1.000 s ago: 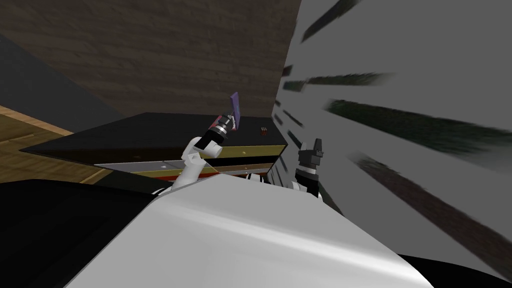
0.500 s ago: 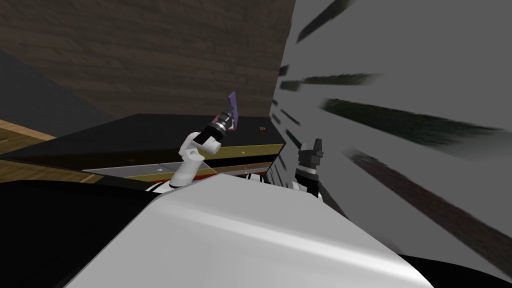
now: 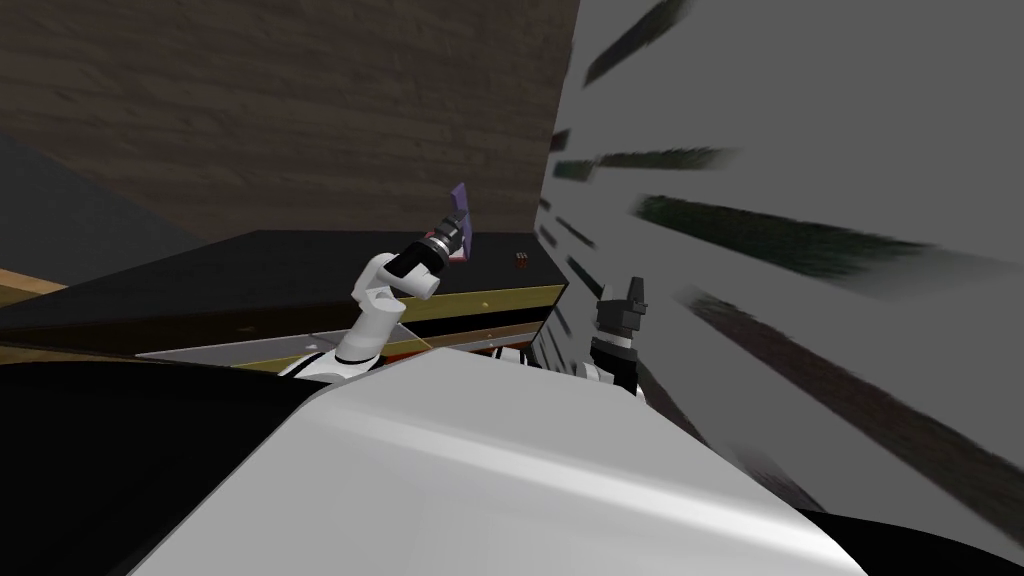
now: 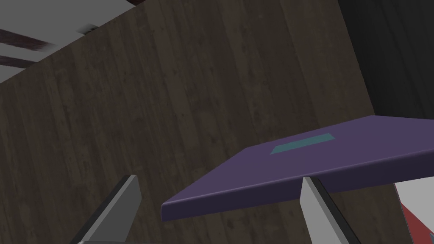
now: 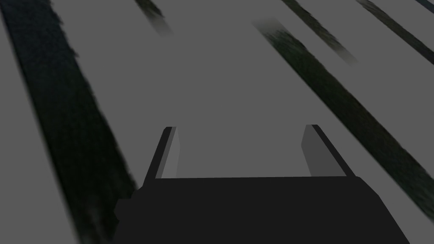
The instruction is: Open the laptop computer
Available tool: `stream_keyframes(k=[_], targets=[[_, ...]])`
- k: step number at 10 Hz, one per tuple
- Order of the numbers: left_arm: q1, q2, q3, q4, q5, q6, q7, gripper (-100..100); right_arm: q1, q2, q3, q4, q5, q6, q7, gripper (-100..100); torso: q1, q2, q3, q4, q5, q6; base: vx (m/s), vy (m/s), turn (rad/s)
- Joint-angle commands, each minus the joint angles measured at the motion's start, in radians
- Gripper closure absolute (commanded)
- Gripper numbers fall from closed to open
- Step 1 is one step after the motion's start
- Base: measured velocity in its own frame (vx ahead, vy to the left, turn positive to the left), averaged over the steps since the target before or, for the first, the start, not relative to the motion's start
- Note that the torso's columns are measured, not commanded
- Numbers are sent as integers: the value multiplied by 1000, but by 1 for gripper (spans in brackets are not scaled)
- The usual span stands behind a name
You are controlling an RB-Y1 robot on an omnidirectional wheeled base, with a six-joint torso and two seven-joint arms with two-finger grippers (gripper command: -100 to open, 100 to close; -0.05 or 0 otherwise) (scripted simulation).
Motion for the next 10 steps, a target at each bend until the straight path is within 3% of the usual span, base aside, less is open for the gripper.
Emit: stream_keyframes(k=[1,6,8,10], targets=[[-37,40,8,13,11,71,4,-100,0,0,0,0,0,0,0,0,0,0,0,0,0,-1,-21,16,-112],[-87,90,18,27,24,167,9,-100,0,0,0,0,0,0,0,0,0,0,0,0,0,0,-16,13,-60],[-134,137,26,40,37,233,13,-100,0,0,0,0,0,0,0,0,0,0,0,0,0,0,-15,12,-77],[-156,159,31,47,42,284,15,-100,0,0,0,0,0,0,0,0,0,0,0,0,0,0,-11,10,-39]])
